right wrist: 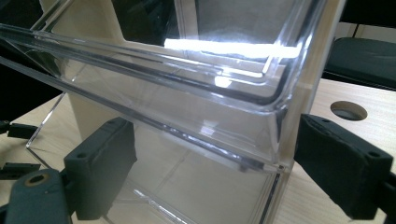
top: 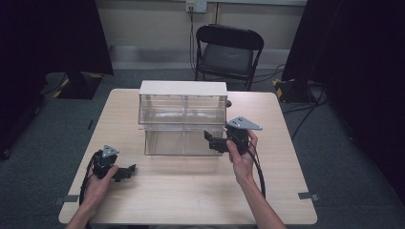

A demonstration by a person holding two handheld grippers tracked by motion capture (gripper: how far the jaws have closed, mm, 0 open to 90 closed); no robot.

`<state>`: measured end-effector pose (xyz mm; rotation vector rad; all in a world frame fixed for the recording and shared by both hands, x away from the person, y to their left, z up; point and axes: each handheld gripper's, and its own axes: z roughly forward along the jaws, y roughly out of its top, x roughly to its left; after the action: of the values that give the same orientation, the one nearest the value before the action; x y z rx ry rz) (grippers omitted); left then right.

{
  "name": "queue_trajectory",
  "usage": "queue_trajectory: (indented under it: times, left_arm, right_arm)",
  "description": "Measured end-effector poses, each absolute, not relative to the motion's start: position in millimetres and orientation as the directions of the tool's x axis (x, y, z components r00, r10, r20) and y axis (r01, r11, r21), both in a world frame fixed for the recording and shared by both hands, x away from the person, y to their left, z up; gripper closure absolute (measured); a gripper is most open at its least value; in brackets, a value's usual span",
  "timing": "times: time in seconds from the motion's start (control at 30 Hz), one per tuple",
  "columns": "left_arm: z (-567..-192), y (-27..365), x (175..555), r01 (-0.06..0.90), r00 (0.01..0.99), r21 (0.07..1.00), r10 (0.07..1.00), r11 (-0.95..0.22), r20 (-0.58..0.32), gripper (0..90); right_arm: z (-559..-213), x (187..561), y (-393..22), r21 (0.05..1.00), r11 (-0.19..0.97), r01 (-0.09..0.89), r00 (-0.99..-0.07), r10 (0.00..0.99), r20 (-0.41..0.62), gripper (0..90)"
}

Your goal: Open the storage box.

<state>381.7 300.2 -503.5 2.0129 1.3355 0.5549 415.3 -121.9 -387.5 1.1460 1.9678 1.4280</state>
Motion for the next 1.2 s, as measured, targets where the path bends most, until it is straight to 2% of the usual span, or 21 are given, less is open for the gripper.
queue_trajectory:
  times: [1.2]
  left_arm:
    - [-503.5, 300.2, 381.7, 0.645, 0.391, 0.716, 0.920, -0.269, -0.007, 0.0]
  right_arm:
    - [-387.0, 416.4, -123.6, 0.923, 0.115, 0.367, -0.564, 0.817, 0.122, 12.1]
